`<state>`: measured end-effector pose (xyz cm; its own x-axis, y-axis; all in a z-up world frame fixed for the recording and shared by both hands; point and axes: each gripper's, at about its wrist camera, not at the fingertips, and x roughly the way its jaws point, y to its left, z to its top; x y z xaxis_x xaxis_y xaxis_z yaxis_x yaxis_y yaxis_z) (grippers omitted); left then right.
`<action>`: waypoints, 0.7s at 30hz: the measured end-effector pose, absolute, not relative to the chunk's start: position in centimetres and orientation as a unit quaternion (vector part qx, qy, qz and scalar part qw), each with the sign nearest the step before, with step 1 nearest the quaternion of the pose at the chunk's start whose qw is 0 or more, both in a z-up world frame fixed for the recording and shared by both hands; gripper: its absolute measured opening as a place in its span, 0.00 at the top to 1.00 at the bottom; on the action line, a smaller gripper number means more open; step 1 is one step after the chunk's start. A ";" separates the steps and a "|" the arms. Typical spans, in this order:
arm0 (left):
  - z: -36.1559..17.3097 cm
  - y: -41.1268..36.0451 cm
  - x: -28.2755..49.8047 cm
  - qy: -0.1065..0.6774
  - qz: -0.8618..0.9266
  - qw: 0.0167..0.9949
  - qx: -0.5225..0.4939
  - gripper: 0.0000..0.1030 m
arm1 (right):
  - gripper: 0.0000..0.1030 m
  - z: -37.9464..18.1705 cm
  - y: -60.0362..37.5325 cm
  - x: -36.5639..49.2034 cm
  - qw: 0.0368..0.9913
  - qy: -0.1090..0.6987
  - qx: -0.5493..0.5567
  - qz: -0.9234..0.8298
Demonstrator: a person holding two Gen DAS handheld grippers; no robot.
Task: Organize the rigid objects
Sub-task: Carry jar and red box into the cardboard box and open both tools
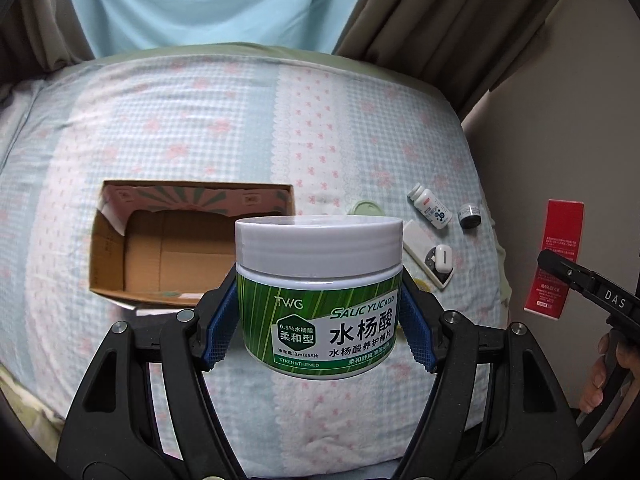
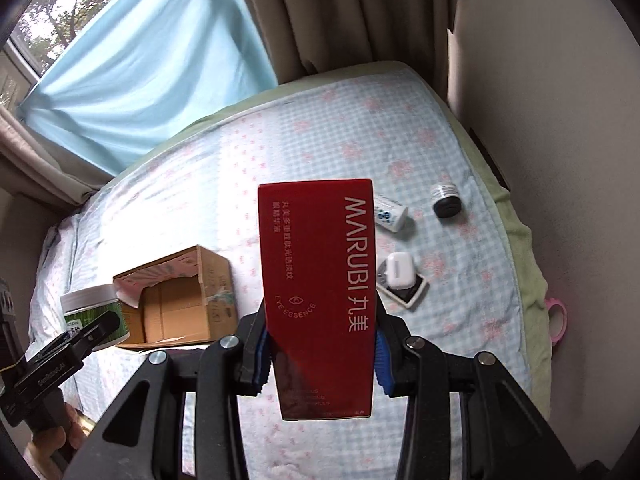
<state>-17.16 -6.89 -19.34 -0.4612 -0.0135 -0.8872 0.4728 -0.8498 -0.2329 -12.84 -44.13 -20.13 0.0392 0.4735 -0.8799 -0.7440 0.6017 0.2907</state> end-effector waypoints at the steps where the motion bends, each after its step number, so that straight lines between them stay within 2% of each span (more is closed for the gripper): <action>1: -18.9 -7.9 -16.1 0.232 -0.825 0.149 0.494 0.34 | 0.63 -19.3 -43.6 -14.2 0.708 0.540 -0.121 0.439; 3: -18.1 -10.0 -14.2 0.230 -0.827 0.152 0.490 0.34 | 0.63 -17.9 -42.2 -16.9 0.701 0.533 -0.116 0.459; 12: -17.7 -20.6 -7.6 0.242 -0.820 0.187 0.484 0.34 | 0.63 -18.3 -33.0 -26.8 0.660 0.531 -0.144 0.512; 21: -23.4 -27.9 -7.5 0.249 -0.800 0.166 0.520 0.34 | 0.63 -20.9 -24.5 -32.8 0.641 0.549 -0.174 0.507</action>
